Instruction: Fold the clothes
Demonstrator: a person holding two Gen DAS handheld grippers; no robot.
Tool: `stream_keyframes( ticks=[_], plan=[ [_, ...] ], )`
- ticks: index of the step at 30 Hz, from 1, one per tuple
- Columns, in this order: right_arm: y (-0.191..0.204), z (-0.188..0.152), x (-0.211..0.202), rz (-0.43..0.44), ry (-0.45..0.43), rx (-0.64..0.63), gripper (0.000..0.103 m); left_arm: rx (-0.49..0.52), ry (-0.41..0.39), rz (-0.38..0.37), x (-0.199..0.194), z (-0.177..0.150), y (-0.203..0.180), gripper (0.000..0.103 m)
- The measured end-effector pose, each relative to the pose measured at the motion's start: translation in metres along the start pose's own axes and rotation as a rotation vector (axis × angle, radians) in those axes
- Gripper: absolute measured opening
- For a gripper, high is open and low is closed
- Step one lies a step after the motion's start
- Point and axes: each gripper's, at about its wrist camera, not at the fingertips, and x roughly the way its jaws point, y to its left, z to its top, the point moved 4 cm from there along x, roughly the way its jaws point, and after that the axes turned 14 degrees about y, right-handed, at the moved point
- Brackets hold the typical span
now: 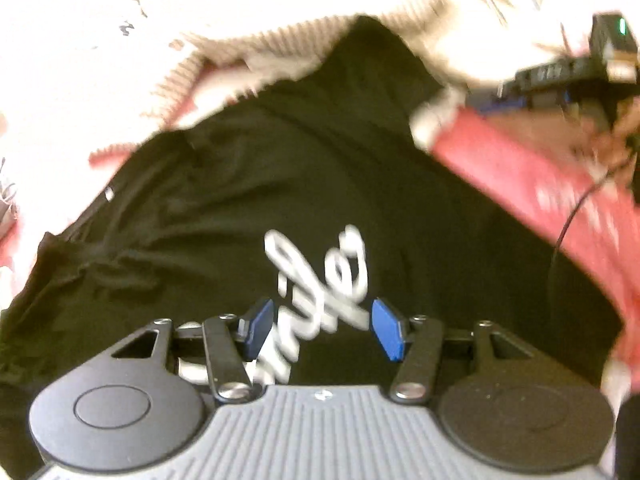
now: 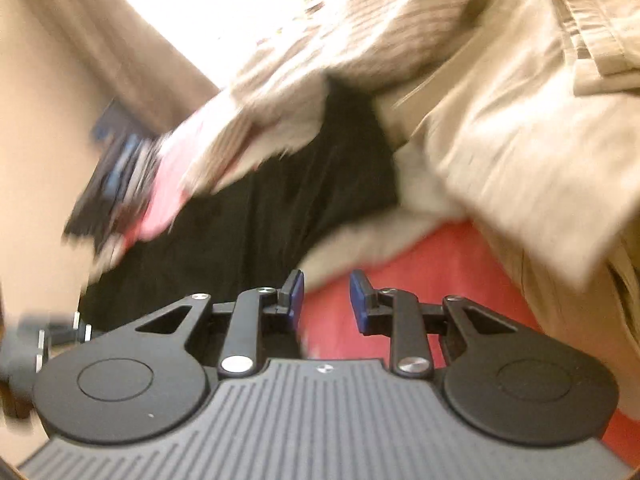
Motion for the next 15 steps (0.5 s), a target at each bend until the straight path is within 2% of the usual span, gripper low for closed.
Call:
stream_keyframes(
  ticks=[2,6,11,15],
  plan=[
    [-0.008,0.014,0.008,0.019,-0.038,0.070,0.025,-0.046,-0.050,0.007,0.000,0.011,0.004,0.056],
    [-0.024,0.033,0.016,0.001,-0.090,0.176,0.025,-0.107,-0.135,0.016,0.005,0.034,0.007,0.056],
    [-0.025,0.044,0.028,-0.068,-0.101,0.139,0.025,-0.109,-0.202,0.021,0.025,0.064,-0.006,0.056],
    [-0.024,0.050,0.041,-0.119,-0.076,0.111,0.024,-0.065,-0.216,0.059,0.043,0.078,-0.021,0.056]
  ],
)
